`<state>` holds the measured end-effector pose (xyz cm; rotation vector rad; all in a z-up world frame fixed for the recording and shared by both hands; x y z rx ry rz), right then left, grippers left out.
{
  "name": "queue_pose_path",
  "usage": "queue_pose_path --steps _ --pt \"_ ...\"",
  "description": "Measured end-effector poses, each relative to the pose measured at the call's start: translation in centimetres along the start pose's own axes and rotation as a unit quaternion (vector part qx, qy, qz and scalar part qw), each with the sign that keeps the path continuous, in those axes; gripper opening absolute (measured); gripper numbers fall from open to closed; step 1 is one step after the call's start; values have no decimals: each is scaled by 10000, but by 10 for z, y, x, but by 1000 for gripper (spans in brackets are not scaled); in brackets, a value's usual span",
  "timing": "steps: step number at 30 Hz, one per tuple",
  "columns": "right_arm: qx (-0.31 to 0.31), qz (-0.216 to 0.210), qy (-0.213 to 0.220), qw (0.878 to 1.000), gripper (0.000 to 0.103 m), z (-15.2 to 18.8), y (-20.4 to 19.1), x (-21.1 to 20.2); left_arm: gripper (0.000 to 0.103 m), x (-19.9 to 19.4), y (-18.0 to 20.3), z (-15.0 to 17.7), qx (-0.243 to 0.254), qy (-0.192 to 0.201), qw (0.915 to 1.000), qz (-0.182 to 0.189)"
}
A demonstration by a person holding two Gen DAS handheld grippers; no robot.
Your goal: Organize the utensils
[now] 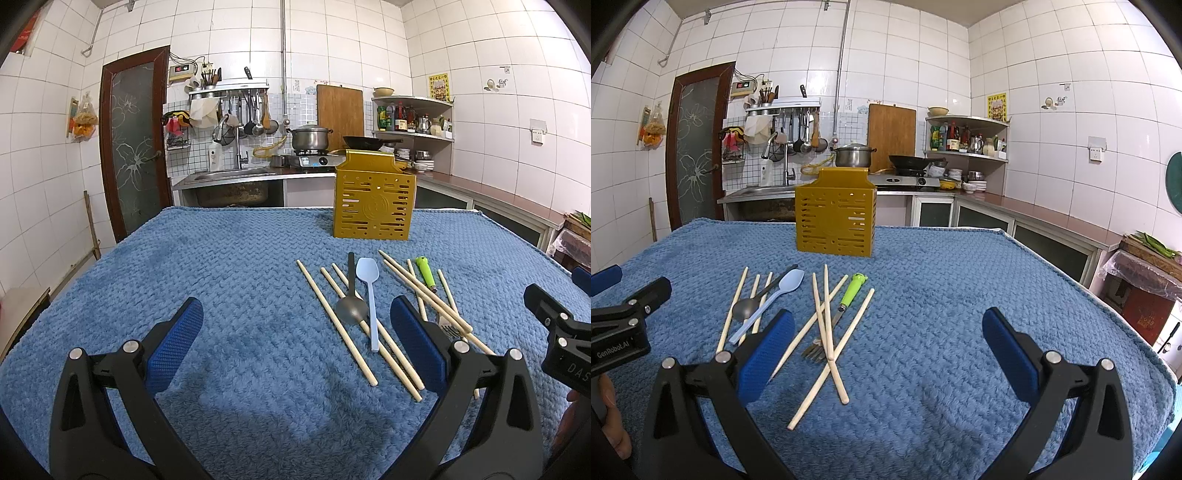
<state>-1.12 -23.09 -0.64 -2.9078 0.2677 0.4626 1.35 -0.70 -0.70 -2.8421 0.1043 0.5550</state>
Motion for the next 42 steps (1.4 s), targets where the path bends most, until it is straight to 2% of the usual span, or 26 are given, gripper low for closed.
queue_pose_path --steps 16,27,34,39,42 --pt "4 -22 4 10000 99 1 0 0 98 2 3 3 -36 -67 10000 57" --pt "-56 -201 -206 9996 99 -3 -4 8 98 18 -6 -2 -224 -646 9974 239" --pt "-53 -340 -376 9987 99 -20 -11 20 98 11 -6 -24 130 -489 9986 -131" --pt "74 -423 -569 9975 99 -32 -17 37 98 23 -12 -41 106 -632 9977 203" --pt "-122 -350 -560 9977 99 -40 -23 53 98 37 -21 -49 -59 -776 9960 428"
Point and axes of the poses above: each gripper's, at about its wrist camera, not at the fingertips, and x roughly the way its jaws point, y to its right, z to its underside, the point moved 2 cm from there along x, roughly the way its jaws point, and after that the axes turned 12 degrees about x, right-handed, at the moved point
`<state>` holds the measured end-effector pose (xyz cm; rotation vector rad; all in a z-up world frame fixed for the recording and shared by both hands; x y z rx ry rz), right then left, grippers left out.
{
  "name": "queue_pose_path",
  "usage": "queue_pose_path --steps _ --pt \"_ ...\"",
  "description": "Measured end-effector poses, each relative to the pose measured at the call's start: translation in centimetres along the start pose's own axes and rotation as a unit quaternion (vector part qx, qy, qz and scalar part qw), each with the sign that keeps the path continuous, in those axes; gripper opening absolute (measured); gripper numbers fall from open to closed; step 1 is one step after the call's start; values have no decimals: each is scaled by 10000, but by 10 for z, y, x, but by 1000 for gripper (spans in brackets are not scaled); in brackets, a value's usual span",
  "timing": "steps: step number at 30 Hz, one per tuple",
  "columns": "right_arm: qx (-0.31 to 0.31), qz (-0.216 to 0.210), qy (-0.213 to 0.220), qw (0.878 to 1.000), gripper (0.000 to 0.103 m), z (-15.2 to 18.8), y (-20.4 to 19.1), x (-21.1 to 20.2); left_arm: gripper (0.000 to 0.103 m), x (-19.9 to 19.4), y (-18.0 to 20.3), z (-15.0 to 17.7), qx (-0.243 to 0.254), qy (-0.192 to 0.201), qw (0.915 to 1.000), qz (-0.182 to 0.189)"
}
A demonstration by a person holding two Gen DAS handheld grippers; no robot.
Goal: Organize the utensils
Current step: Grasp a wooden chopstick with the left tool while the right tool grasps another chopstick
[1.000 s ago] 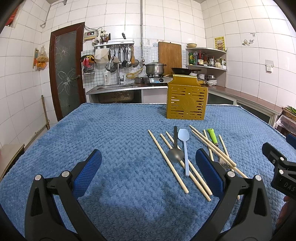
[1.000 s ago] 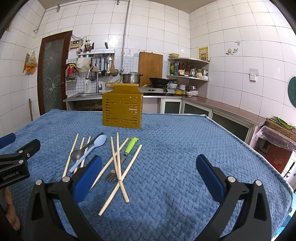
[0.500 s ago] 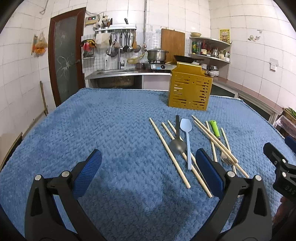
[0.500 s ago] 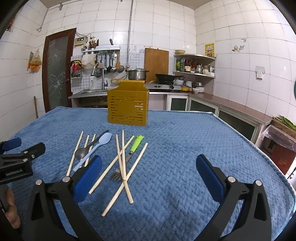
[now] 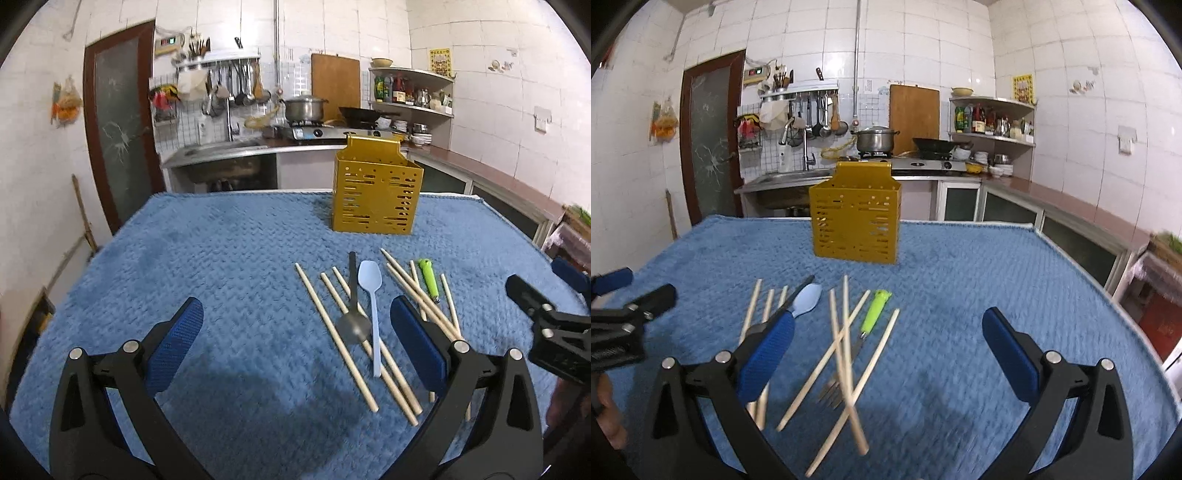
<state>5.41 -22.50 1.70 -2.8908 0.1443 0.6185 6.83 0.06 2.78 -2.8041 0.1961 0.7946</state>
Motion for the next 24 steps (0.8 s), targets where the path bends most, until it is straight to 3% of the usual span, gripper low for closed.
queue_pose_path --steps 7,11,19,24 --pt "13 135 -732 9972 99 -6 6 62 98 41 -13 -17 -130 -423 9987 233" --pt "9 345 -981 9946 99 -3 8 89 98 69 -21 -20 -454 -586 9951 654" --pt "116 708 -1311 9888 99 -1 18 124 98 108 -22 -15 -274 -1044 9941 95" --pt "68 893 -1498 9847 99 5 18 137 98 133 -16 -11 -204 -1495 9885 130"
Point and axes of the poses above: each gripper's, at about its wrist camera, not at the fingertips, and x roughly the way its jaws point, y to its right, z to its underside, the point moved 2 cm from there along x, roughly the way its jaws point, and after that the axes turned 12 degrees about x, right-handed, at the moved point
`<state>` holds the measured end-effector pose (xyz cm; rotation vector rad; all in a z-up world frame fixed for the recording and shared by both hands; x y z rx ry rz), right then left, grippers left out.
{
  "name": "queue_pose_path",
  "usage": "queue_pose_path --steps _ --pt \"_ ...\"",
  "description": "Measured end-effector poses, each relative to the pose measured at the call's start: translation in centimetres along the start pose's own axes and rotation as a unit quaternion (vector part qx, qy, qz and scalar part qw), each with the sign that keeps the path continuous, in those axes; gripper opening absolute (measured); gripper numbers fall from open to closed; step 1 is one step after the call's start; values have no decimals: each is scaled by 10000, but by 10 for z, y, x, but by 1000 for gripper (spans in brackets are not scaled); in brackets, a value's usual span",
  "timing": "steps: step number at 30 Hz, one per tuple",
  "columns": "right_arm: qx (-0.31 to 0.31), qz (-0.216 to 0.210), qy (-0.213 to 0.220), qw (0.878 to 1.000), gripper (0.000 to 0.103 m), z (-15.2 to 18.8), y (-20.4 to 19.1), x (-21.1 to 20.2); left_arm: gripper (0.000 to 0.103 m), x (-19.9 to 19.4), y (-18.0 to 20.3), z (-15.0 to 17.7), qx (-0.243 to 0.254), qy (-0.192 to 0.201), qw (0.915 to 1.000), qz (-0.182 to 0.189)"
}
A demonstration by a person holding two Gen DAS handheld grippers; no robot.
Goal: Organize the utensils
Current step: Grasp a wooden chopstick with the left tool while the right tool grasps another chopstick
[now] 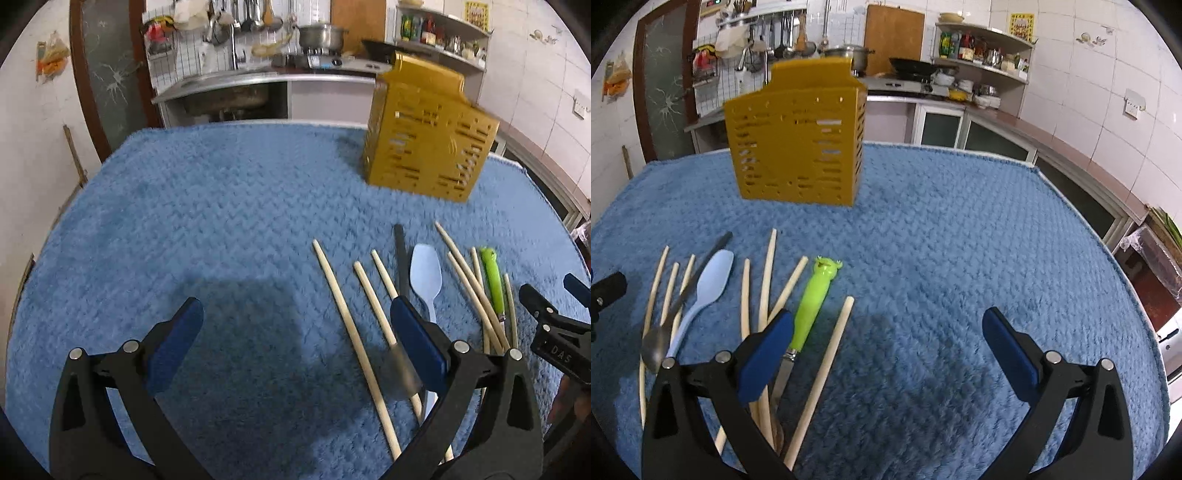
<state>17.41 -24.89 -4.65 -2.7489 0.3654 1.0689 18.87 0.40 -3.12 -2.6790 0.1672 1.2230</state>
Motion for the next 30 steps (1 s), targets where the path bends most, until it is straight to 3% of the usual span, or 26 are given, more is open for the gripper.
queue_pose_path --steps 10,11,12,15,18,23,26,30 --pt "142 64 -402 9991 98 1 1 15 98 29 -3 -10 -52 -476 9987 183" --pt "159 24 -467 9988 95 0 1 16 97 30 -3 -11 -80 -503 9985 195" --pt "185 -14 -537 9984 85 0 0 16 96 31 -3 -12 -105 -515 9984 217" --pt "265 -180 -806 9962 64 -2 -1 22 82 34 -3 -16 -173 -594 9975 332" --pt "299 -271 -1007 9941 53 -2 -3 28 72 38 -1 -19 -193 -734 9962 416" --pt "243 -277 -1167 9925 39 0 -11 32 37 50 3 -18 -253 -1080 9924 534" --pt "196 -233 -1213 9922 26 -2 -14 31 31 51 3 -19 -286 -1096 9924 475" --pt "197 -252 -1206 9922 20 -2 -17 34 22 54 4 -21 -295 -1042 9930 474"
Point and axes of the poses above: each gripper's, at about its wrist camera, not at the fingertips, and x roughly the way its jaws point, y to its right, z to its underside, the point moved 2 cm from there along x, roughly the way its jaws point, and after that the axes turned 12 degrees about x, right-handed, at the moved point
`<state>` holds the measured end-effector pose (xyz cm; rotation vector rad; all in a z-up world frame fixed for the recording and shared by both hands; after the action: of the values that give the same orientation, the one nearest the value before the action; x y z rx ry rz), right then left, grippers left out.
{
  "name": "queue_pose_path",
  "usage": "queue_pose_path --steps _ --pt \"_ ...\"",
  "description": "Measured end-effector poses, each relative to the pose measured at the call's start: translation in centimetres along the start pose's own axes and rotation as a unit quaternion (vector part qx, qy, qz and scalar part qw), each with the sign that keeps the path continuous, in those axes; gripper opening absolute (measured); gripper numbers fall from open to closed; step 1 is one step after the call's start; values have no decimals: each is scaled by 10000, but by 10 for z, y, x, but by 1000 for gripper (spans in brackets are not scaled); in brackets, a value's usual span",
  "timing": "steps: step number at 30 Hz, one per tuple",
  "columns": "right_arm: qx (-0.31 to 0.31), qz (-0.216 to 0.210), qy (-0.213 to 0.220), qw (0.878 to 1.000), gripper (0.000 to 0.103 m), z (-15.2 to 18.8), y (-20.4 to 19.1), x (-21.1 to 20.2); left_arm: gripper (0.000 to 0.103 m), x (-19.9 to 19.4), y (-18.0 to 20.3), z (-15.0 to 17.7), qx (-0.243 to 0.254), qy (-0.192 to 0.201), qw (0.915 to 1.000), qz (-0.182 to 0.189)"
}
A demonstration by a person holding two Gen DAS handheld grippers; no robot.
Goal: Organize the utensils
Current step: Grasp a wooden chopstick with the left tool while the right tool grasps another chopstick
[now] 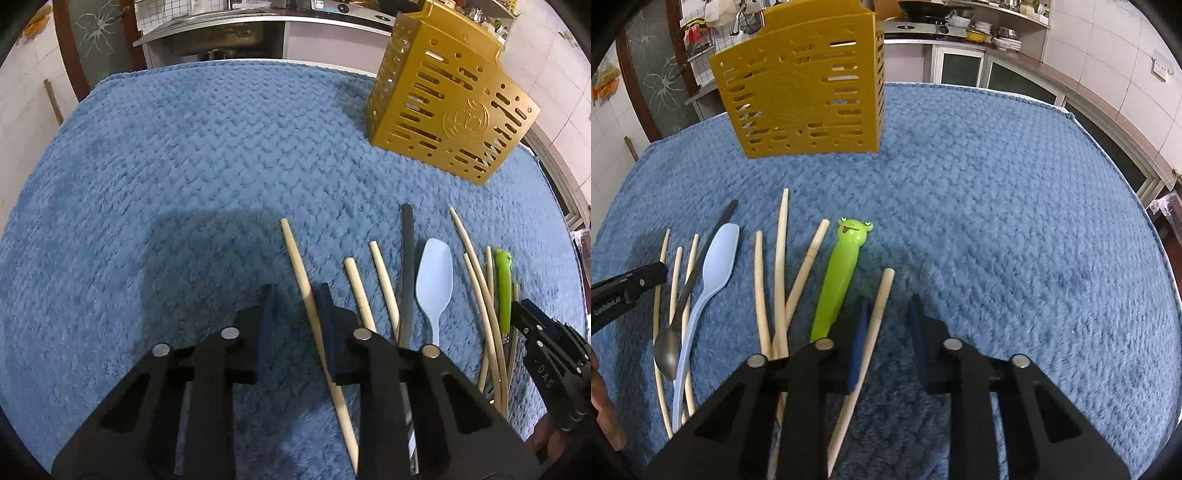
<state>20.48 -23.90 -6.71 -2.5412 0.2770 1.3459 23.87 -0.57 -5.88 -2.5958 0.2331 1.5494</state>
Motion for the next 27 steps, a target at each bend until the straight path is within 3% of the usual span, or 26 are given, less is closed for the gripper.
queue_pose_path --steps 7,13,27 --pt "35 -50 208 9998 18 1 1 1 18 3 11 -1 301 199 9987 -358" --pt "29 -39 484 9988 14 5 -3 1 10 5 17 -5 472 275 9976 -430" --pt "183 -335 487 9981 6 3 5 0 4 -6 15 -4 418 580 9973 -160"
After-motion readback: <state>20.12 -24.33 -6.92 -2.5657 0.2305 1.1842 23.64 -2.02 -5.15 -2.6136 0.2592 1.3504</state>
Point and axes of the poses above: each gripper's, at about its wrist camera, not at the fingertips, and x roughly the way its jaws point, y to its right, z to its underside, the point moved 2 cm from there along x, roughly the way its jaws point, and after that the axes turned 12 degrees about x, right-handed, at the moved point
